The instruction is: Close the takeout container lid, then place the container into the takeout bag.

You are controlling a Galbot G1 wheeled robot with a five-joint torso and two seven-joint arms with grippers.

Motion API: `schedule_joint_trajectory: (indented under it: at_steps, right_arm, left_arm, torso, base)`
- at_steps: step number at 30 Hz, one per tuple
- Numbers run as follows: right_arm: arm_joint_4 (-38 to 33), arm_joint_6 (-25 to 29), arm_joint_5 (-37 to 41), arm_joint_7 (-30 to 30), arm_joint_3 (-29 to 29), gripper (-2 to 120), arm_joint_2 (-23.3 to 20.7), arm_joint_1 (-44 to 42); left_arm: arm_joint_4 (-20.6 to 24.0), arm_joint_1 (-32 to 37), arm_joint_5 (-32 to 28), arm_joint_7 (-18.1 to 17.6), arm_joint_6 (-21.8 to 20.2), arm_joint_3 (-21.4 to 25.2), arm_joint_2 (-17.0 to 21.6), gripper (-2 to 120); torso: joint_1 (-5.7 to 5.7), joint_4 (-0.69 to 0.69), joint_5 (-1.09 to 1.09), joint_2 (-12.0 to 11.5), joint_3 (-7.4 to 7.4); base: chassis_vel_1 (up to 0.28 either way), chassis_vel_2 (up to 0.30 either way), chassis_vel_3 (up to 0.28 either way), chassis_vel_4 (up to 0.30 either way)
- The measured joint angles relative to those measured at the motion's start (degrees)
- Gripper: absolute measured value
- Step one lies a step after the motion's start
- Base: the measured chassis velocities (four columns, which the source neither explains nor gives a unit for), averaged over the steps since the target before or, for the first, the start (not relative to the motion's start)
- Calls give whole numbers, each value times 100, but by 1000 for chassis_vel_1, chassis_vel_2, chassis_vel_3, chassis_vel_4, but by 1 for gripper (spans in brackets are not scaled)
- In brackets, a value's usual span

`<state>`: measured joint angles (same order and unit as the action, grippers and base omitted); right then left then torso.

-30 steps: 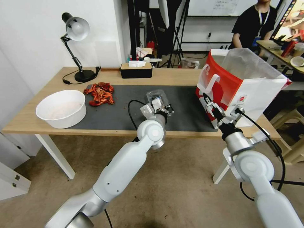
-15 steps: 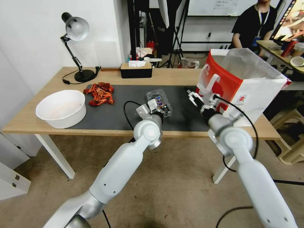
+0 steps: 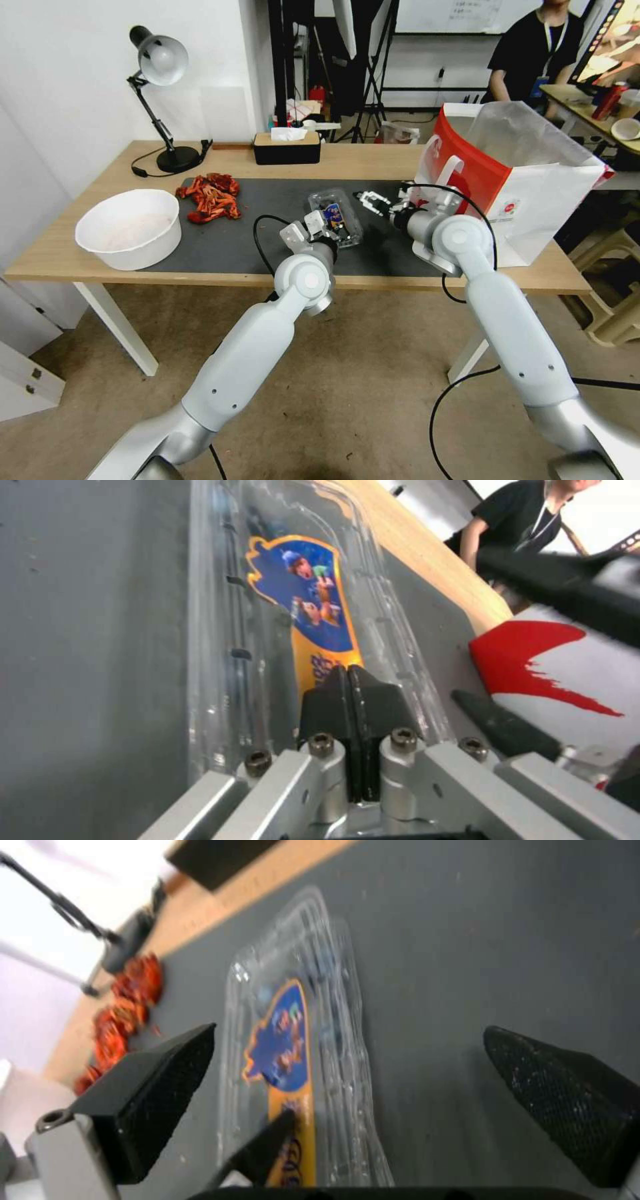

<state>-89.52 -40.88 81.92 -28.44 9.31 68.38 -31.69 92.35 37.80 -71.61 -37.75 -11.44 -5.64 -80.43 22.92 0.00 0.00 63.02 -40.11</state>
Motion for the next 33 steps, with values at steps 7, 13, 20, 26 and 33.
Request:
schedule_joint_trajectory:
  at_steps: [7,13,20,26,33]
  right_arm:
    - [421,-153,131,-65,-208,100,85,312]
    - [705,-155,413,-131,-464,100,106,608]
    - [734,-150,692,-298,-637,100,62,676]
    - [759,-143,851,-314,-693,100,72,690]
    - [787,-137,1105,-523,-716,84,80,713]
  left_arm:
    - [17,26,-19,13,4,12,31,0]
    - [47,50,-39,12,10,21,62,0]
    - [54,52,-43,-19,15,35,55,0]
    - [69,50,-49,-21,23,39,52,0]
    - [82,59,-68,-27,34,42,52,0]
  torso:
    - [0,0,0,1,0]
    - [0,0,0,1,0]
    - [0,0,0,1,0]
    - [0,0,0,1,0]
    - [0,0,0,1,0]
  base:
    - [0,0,0,0]
    - [0,0,0,0]
    - [0,0,0,0]
    - [0,0,0,0]
    - [0,0,0,0]
